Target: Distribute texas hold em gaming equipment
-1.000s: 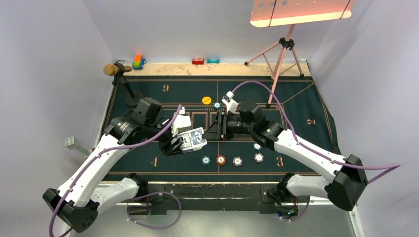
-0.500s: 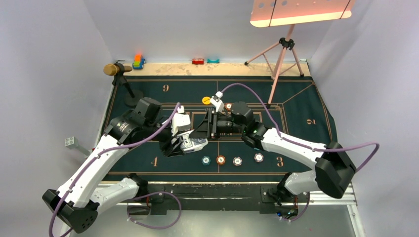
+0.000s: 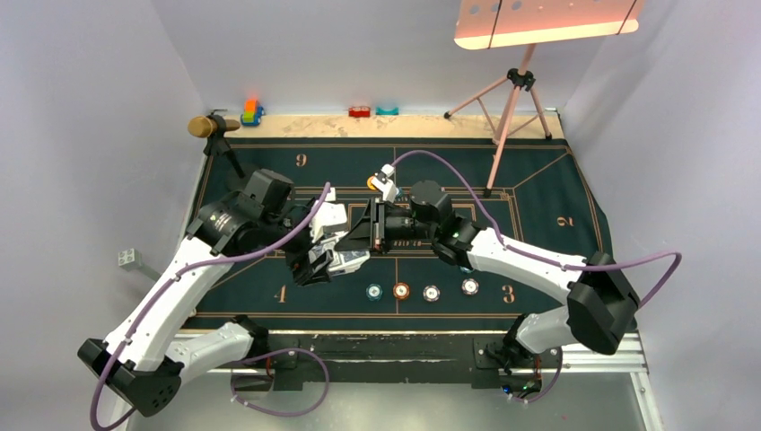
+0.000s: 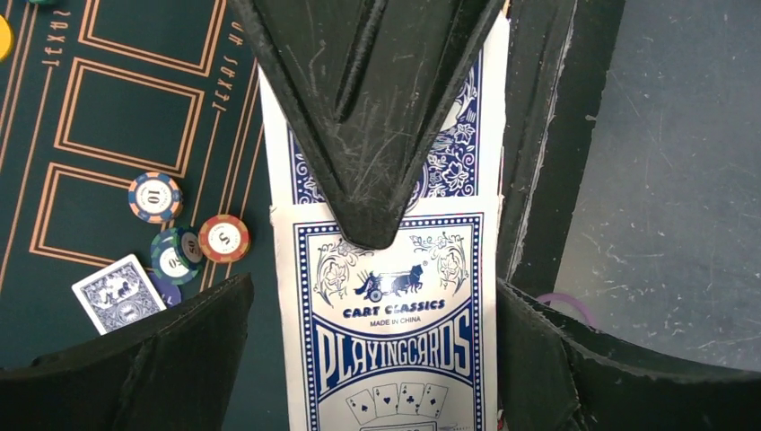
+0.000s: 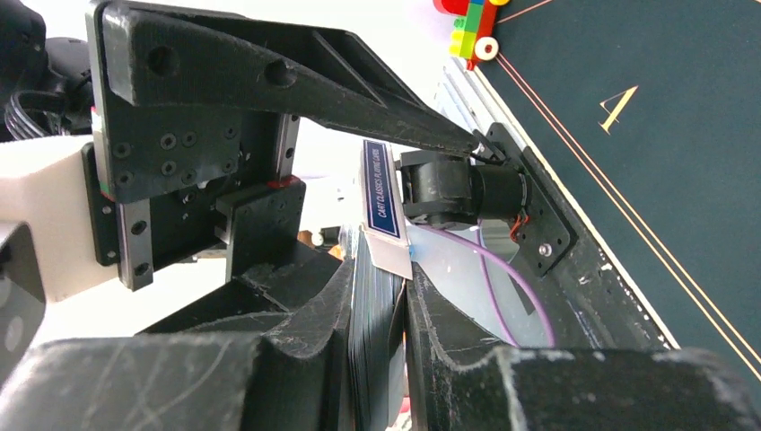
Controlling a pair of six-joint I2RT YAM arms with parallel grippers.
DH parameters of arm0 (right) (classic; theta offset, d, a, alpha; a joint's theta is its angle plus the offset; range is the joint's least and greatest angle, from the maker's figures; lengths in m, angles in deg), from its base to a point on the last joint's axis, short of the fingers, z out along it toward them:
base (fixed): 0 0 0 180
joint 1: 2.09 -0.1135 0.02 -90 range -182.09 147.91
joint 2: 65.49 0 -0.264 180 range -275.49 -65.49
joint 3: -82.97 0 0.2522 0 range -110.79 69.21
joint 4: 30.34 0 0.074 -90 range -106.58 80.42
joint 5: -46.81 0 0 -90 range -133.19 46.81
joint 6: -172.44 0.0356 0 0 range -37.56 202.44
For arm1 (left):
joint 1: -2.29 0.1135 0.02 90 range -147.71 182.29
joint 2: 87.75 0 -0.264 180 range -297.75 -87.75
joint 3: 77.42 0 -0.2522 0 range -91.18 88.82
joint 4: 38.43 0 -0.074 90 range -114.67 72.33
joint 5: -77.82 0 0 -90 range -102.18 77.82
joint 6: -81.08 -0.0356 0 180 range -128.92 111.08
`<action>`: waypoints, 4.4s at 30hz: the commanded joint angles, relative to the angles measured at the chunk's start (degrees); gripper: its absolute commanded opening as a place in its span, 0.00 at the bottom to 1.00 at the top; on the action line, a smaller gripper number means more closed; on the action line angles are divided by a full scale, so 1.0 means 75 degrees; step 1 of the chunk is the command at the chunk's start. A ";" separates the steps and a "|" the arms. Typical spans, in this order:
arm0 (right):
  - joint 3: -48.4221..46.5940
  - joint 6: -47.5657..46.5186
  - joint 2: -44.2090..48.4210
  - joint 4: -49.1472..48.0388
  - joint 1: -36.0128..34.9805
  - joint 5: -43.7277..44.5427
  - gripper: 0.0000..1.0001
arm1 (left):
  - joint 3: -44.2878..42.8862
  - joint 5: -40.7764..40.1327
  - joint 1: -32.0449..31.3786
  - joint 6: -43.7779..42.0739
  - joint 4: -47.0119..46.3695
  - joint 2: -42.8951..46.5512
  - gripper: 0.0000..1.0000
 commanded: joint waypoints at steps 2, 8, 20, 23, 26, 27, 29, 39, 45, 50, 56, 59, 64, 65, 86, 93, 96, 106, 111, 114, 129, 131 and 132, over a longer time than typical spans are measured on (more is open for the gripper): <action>-0.0985 -0.0349 0.0078 0.1202 -0.0064 0.0169 0.08 | -0.0300 -0.0181 -0.0056 -0.0563 -0.0300 0.0197 1.00; -0.1344 -0.0577 0.0006 0.1726 -0.0104 0.0444 0.11 | -0.0354 -0.0188 -0.0174 -0.0535 -0.0473 0.0124 1.00; -0.1655 -0.0413 -0.0298 0.1834 -0.0157 0.0389 0.15 | -0.0152 0.0071 -0.0521 -0.0578 -0.0511 -0.0010 0.92; -0.1661 -0.0360 -0.0333 0.1845 -0.0157 0.0364 0.17 | -0.0129 0.0006 -0.0525 -0.0637 -0.0423 0.0013 0.85; -0.1678 -0.0339 -0.0327 0.1864 -0.0157 0.0373 0.23 | -0.0021 -0.0066 -0.0540 -0.0659 -0.0388 0.0079 0.78; -0.1697 -0.0341 -0.0318 0.1894 -0.0157 0.0384 0.28 | 0.0006 -0.0102 -0.0531 -0.0651 -0.0397 0.0104 0.76; -0.1742 -0.0381 -0.0307 0.1995 -0.0157 0.0429 0.40 | -0.0008 -0.0163 -0.0541 -0.0564 -0.0423 0.0131 0.72; -0.1147 -0.0120 -0.0079 0.1646 -0.0156 0.0434 0.52 | -0.0005 -0.0404 -0.0536 -0.0020 -0.0603 0.0202 0.58; -0.1043 -0.0271 -0.0016 0.1700 -0.0219 0.0379 0.52 | -0.0112 -0.0603 -0.0524 0.0009 -0.0586 0.0050 0.58; -0.1190 -0.0385 -0.0275 0.1741 -0.0379 0.0268 0.43 | -0.0417 -0.0720 -0.0529 0.0088 -0.0480 -0.0301 0.58; -0.1355 -0.0377 -0.0576 0.1656 -0.0461 0.0153 0.22 | -0.0914 -0.0730 -0.0529 0.0263 -0.0400 -0.0701 0.59; -0.1303 -0.0381 -0.0542 0.1659 -0.0466 0.0139 0.14 | -0.1002 -0.0748 -0.0524 0.0240 -0.0339 -0.0747 0.61; -0.1104 -0.0295 -0.0431 0.1537 -0.0422 0.0071 0.08 | -0.1132 -0.0805 -0.0529 0.0279 -0.0104 -0.0665 0.99; -0.1080 -0.0301 -0.0407 0.1540 -0.0391 0.0066 0.08 | -0.1153 -0.0844 -0.0518 0.0289 -0.0061 -0.0577 1.00; -0.0667 -0.0542 0.0186 0.1555 0.0322 -0.0053 0.10 | 0.0883 -0.2062 -0.0233 -0.1073 -0.0407 0.3057 0.95; -0.0825 -0.0668 0.0374 0.1758 0.0310 0.0113 0.11 | 0.2231 -0.1499 -0.0237 -0.1412 -0.2542 0.3703 1.00; -0.0874 -0.0911 0.0481 0.2012 0.0312 0.0275 0.11 | 0.2016 -0.1209 -0.0235 -0.1220 -0.2688 0.3281 1.00; -0.0894 -0.1369 0.0703 0.2196 0.0312 0.0182 0.12 | 0.1333 -0.0464 -0.0230 -0.0956 -0.2189 0.2129 1.00; -0.0962 -0.1435 0.0608 0.2181 0.0312 0.0095 0.12 | 0.1374 -0.0180 -0.0237 -0.1147 -0.1962 0.2064 1.00; -0.1031 -0.1476 0.0567 0.2210 0.0312 0.0115 0.12 | 0.1372 -0.0308 -0.0238 -0.1104 -0.1954 0.1949 1.00; -0.1235 -0.1481 0.0563 0.2338 0.0312 0.0433 0.12 | 0.0881 0.0257 -0.0236 -0.0819 -0.1367 0.1213 0.78; -0.1271 -0.1499 0.0566 0.2421 0.0312 0.0501 0.12 | 0.0871 0.0321 -0.0228 -0.0773 -0.1290 0.1210 0.73; -0.1274 -0.1501 0.0574 0.2498 0.0312 0.0510 0.12 | 0.0861 0.0344 -0.0236 -0.0715 -0.1261 0.1196 0.71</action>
